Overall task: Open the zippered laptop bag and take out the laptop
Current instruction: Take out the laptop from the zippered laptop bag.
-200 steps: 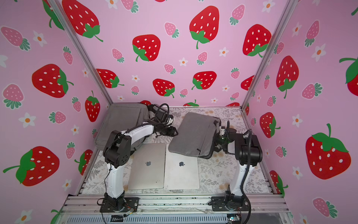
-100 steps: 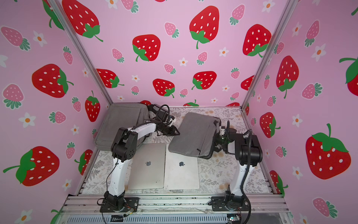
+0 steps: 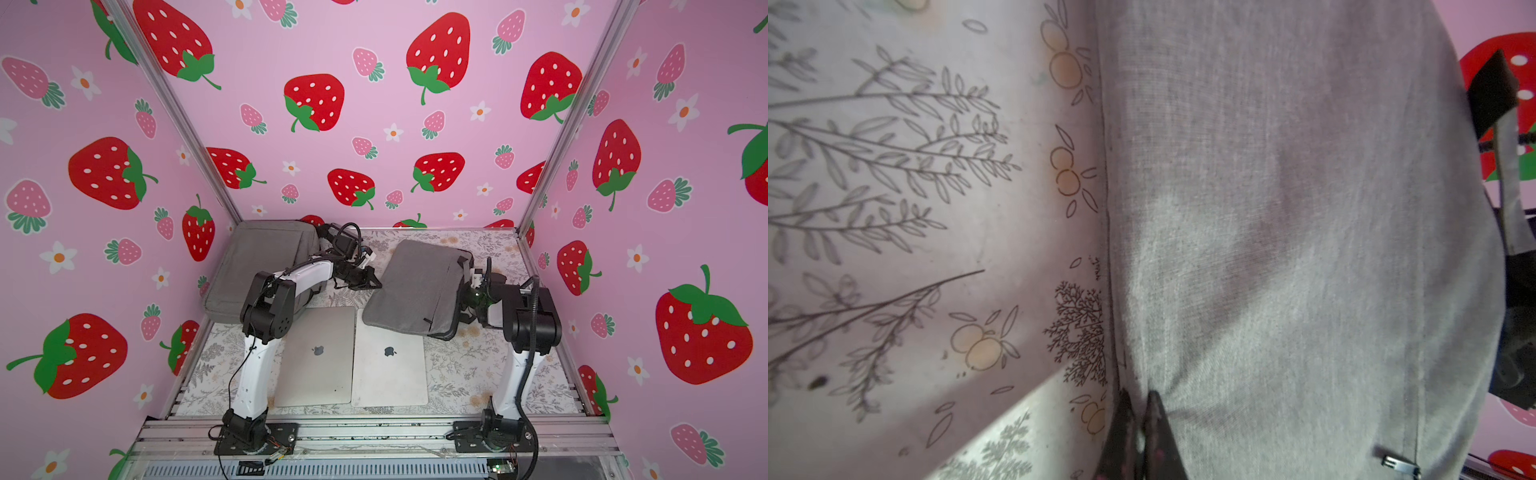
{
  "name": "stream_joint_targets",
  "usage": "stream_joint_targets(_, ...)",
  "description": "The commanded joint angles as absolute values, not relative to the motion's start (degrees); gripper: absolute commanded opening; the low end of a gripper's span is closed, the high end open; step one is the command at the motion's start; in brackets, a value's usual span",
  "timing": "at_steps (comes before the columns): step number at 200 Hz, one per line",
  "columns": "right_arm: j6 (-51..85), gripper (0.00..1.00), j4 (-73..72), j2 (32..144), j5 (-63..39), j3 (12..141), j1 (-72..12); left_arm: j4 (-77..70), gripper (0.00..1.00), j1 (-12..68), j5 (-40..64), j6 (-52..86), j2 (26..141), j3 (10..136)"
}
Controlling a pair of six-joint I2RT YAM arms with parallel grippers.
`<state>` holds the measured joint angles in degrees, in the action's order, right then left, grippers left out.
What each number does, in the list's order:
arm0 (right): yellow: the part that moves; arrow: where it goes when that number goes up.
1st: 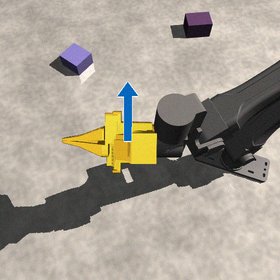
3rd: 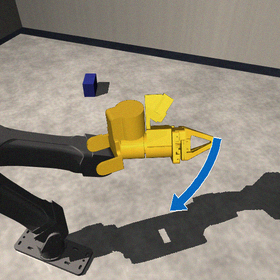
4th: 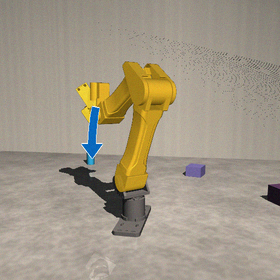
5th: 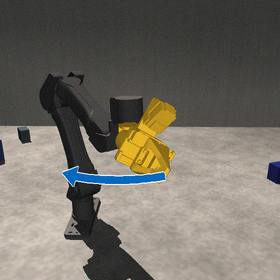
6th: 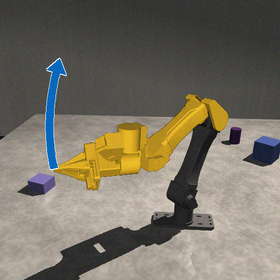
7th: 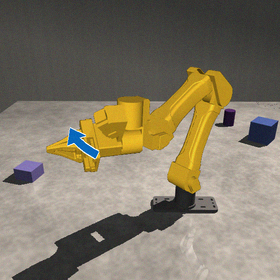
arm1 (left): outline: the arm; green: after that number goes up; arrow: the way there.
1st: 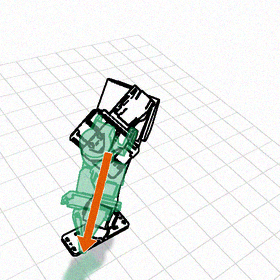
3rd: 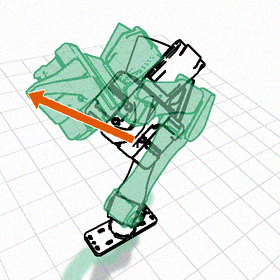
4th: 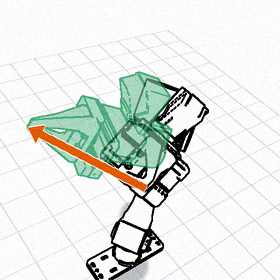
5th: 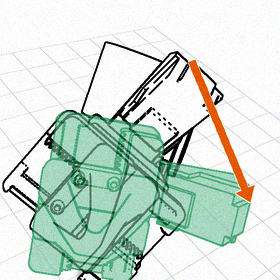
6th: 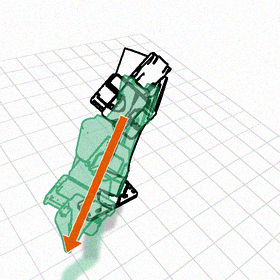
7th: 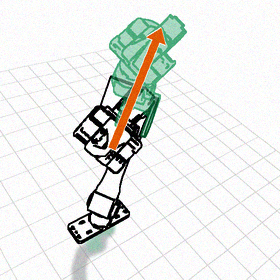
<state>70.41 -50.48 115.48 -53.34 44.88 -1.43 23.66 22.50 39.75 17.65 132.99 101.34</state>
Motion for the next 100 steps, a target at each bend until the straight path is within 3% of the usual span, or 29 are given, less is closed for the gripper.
stream_joint_targets(1,70.5,0.22,-53.9,116.2,-57.1,46.9,-5.1,23.4,0.0,26.1,48.0,17.0,134.5,104.4)
stream_joint_targets(33,70.8,0.23,-53.9,116.9,-57.0,47.7,-6.1,23.9,0.0,26.7,48.7,16.9,135.1,105.7)
stream_joint_targets(63,70.8,0.04,-54.1,116.2,-57.0,47.2,-5.6,24.8,0.0,26.4,47.9,16.4,134.8,105.5)
stream_joint_targets(100,70.0,0.0,-54.0,113.5,-56.5,45.0,-3.7,19.9,0.0,23.7,45.0,18.9,131.3,99.7)
